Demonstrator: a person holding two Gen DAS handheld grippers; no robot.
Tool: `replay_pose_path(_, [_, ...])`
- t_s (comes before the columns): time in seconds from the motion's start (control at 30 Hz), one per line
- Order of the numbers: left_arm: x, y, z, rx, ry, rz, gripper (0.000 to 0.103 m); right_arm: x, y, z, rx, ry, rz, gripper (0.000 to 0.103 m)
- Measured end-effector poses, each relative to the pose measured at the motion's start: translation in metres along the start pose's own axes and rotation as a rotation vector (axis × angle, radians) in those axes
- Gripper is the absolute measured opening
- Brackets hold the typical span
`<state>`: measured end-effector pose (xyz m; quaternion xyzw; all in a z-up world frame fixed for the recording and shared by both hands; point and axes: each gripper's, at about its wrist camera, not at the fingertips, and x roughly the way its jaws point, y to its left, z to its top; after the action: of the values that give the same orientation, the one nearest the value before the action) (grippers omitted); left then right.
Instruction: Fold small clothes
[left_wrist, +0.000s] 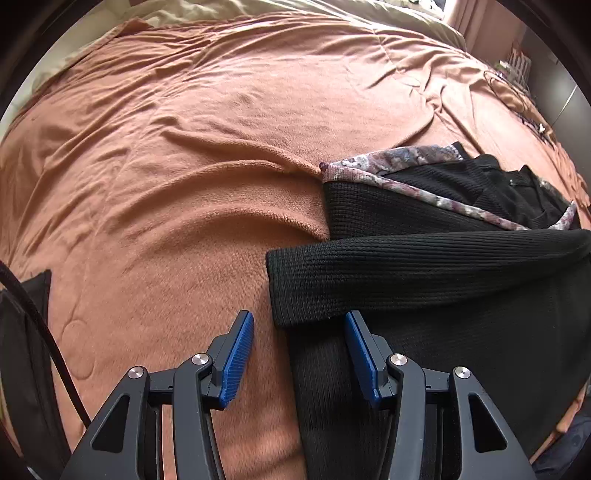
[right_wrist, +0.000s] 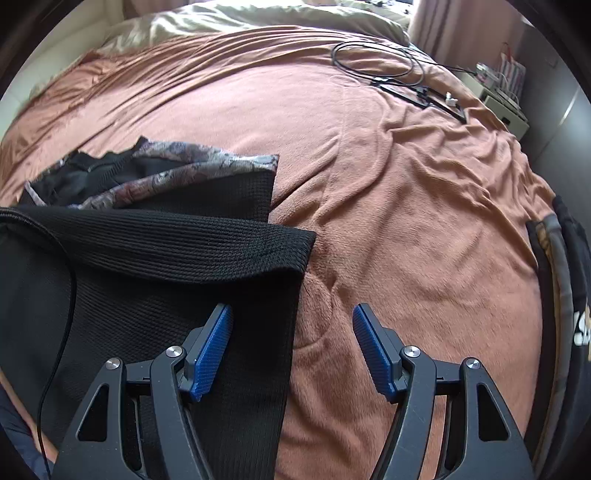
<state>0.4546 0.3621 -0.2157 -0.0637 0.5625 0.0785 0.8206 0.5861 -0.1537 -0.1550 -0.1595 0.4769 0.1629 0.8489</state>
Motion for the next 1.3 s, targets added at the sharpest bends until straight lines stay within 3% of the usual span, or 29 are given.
replay_pose_path(0.37, [0.024, 0.001, 0.051, 0.003, -0.04, -0.01, 0.053, 0.047, -0.003, 0.046, 0.055, -0.041, 0.021, 0.066])
replay_pose_path(0.57, [0.023, 0.009, 0.074, -0.048, -0.086, 0.008, 0.053, 0.064, -0.006, 0.066, 0.099, -0.079, 0.023, 0.066])
replay_pose_path(0.7, [0.01, 0.019, 0.082, -0.095, -0.128, -0.008, 0.053, 0.066, -0.006, 0.075, 0.104, -0.096, 0.023, 0.054])
replay_pose_path(0.87, [-0.013, 0.028, 0.075, -0.092, -0.17, -0.023, 0.053, 0.054, -0.017, 0.071, 0.116, -0.119, 0.064, 0.053])
replay_pose_path(1.07, [-0.001, 0.032, 0.06, -0.073, -0.112, -0.028, 0.053, 0.034, -0.028, 0.054, 0.1, -0.144, 0.069, 0.053])
replay_pose_path(1.3, [0.027, 0.021, 0.053, -0.069, -0.058, -0.067, 0.053, 0.033, -0.041, 0.048, 0.093, -0.097, 0.084, 0.053])
